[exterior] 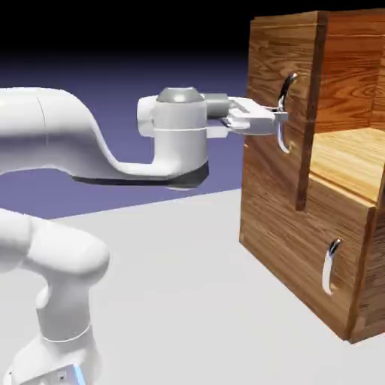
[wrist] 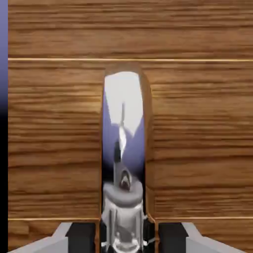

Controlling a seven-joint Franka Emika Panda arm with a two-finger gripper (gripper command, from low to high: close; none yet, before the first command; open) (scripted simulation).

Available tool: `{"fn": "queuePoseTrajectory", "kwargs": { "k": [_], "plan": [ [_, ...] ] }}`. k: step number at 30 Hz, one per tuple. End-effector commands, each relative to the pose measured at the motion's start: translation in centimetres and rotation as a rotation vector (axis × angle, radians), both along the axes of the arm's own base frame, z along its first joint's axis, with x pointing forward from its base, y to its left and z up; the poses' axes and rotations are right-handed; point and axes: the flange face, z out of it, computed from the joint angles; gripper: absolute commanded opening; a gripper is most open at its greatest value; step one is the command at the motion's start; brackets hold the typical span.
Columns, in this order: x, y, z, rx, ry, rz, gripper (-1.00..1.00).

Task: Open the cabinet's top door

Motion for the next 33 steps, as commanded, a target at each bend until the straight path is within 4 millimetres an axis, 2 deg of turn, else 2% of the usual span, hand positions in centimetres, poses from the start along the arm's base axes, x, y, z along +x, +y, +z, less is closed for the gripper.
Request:
{"fn": "queuePoseTrajectory", "kwargs": {
  "k": [1, 10, 20, 26, 33],
  "plan": [
    [-0.8, 0.6, 0.0, 0.001, 0.000, -0.018, -1.00],
    [-7.1, 6.5, 0.0, 0.001, 0.000, -0.185, -1.00],
    [-12.4, 13.5, 0.0, 0.001, 0.000, -0.356, -1.00],
    [-15.2, 18.4, 0.0, 0.001, 0.000, -0.465, -1.00],
    [-17.9, 25.1, 0.0, 0.001, 0.000, -0.606, -1.00]
  ]
}}
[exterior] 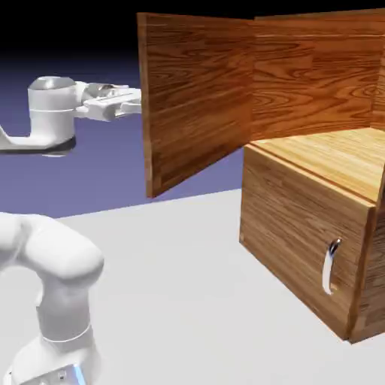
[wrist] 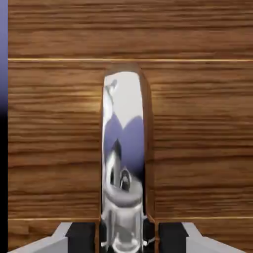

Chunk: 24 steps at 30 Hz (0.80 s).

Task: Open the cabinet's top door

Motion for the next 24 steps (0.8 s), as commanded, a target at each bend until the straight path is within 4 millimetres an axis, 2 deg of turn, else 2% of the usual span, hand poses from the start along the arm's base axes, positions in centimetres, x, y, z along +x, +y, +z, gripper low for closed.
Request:
{"fn": "queuePoseTrajectory", "kwargs": {
  "k": [1, 12, 24],
  "plan": [
    [-0.3, 1.0, 0.0, 0.000, 0.000, -0.020, -1.00],
    [-2.3, 11.4, 0.0, 0.000, 0.000, -0.225, -1.00],
    [-2.4, 19.3, 0.0, 0.000, 0.000, -0.378, -1.00]
  ]
}}
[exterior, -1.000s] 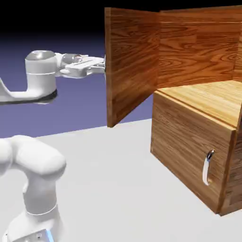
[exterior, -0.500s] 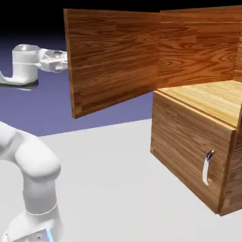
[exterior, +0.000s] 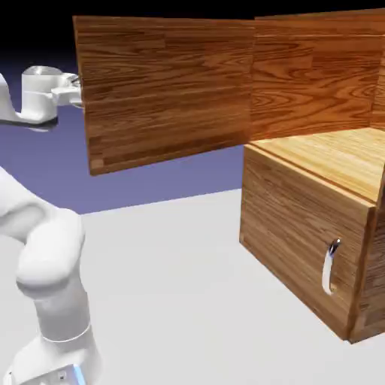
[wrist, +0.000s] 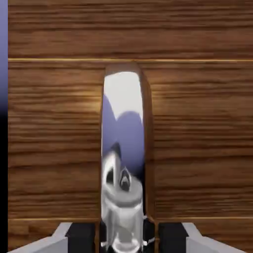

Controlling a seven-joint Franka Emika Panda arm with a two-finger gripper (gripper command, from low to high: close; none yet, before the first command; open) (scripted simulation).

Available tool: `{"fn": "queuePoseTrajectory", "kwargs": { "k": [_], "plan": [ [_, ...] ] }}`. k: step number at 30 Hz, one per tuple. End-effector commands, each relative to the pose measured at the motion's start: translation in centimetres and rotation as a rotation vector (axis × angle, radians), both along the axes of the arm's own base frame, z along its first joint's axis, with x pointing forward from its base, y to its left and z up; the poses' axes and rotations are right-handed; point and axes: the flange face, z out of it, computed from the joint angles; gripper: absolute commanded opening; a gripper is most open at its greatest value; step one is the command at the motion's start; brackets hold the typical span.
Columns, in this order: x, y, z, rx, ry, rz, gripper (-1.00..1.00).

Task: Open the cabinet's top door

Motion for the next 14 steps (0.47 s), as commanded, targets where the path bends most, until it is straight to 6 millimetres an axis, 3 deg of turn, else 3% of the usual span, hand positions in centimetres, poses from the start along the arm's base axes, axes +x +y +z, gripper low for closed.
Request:
{"fn": "queuePoseTrajectory", "kwargs": {
  "k": [1, 14],
  "plan": [
    [0.1, 0.6, 0.0, 0.000, 0.000, -0.011, -1.00],
    [1.3, 8.7, 0.0, 0.000, 0.000, -0.170, -1.00]
  ]
}}
